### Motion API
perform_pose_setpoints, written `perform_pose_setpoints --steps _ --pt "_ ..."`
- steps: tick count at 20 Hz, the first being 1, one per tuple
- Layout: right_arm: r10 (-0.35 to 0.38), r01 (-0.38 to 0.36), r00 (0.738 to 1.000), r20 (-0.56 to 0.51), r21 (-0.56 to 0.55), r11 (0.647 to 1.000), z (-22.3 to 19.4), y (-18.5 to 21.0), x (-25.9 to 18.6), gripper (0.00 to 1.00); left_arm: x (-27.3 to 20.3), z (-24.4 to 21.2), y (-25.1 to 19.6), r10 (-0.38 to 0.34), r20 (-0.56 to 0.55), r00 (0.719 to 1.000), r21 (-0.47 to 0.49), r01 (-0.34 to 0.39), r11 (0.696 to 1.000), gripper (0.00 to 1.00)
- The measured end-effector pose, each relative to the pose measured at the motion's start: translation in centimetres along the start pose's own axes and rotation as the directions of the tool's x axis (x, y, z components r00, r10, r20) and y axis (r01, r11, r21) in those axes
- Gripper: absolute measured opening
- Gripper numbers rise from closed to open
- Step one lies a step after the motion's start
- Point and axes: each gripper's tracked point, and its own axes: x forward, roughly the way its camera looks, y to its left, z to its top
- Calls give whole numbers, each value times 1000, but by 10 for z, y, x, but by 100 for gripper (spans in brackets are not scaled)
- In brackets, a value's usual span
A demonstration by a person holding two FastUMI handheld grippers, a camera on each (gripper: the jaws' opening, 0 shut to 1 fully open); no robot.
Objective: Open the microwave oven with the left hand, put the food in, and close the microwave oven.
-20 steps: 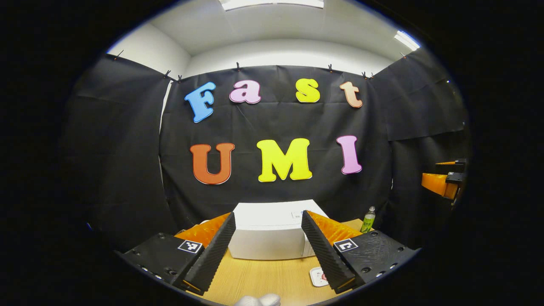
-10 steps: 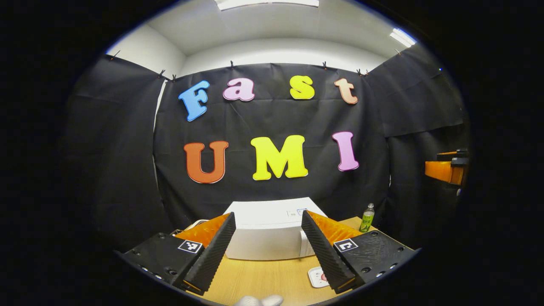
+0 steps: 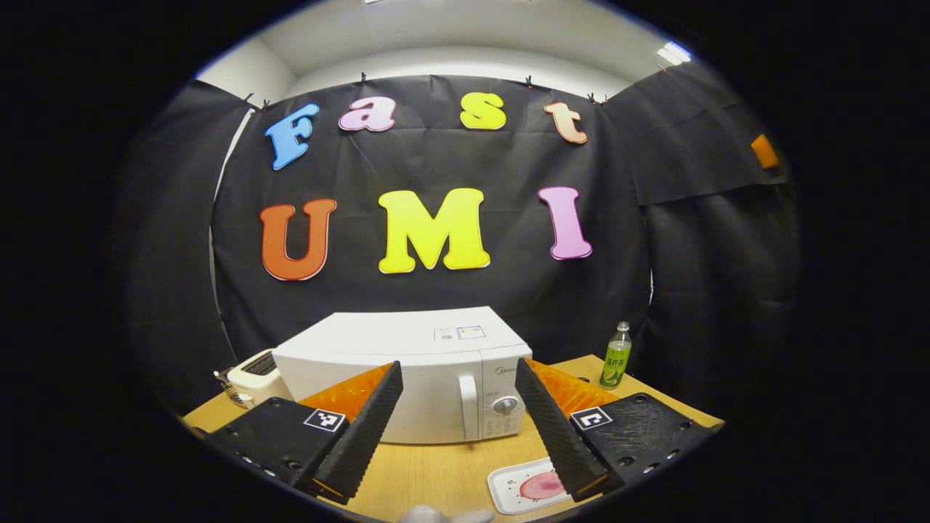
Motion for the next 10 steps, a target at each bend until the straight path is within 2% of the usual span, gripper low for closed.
perform_pose_setpoints --steps 1,2,3,4,5,6,7,10 --pt "-11 11 1000 -9 -2 1000 -1 -4 0 94 13 -11 -4 1 -7 1000 0 -1 1000 96" --pt "-21 21 1000 -16 -6 1000 -2 -7 1 94 25 -22 -8 -1 -29 1000 -4 1 1000 96" --pt "-31 31 999 -24 -12 999 -5 -10 2 100 38 -33 -11 0 -46 999 -11 -1 1000 96" --pt "-41 40 999 -33 -21 999 -6 -12 3 94 49 -43 -13 6 -63 998 -16 -7 1000 96" --pt "-50 48 998 -39 -30 998 -8 -15 2 94 60 -53 -14 12 -75 997 -14 -13 1000 96" --pt "-63 61 997 -46 -41 997 -9 -18 1 100 71 -63 -13 21 -94 995 -7 -22 1000 96" --pt "-71 69 996 -50 -45 997 -11 -20 2 94 80 -73 -13 26 -105 994 6 -26 1000 96" --pt "-84 81 995 -58 -54 995 -13 -20 3 94 100 -99 -6 49 -132 990 37 -45 998 95"
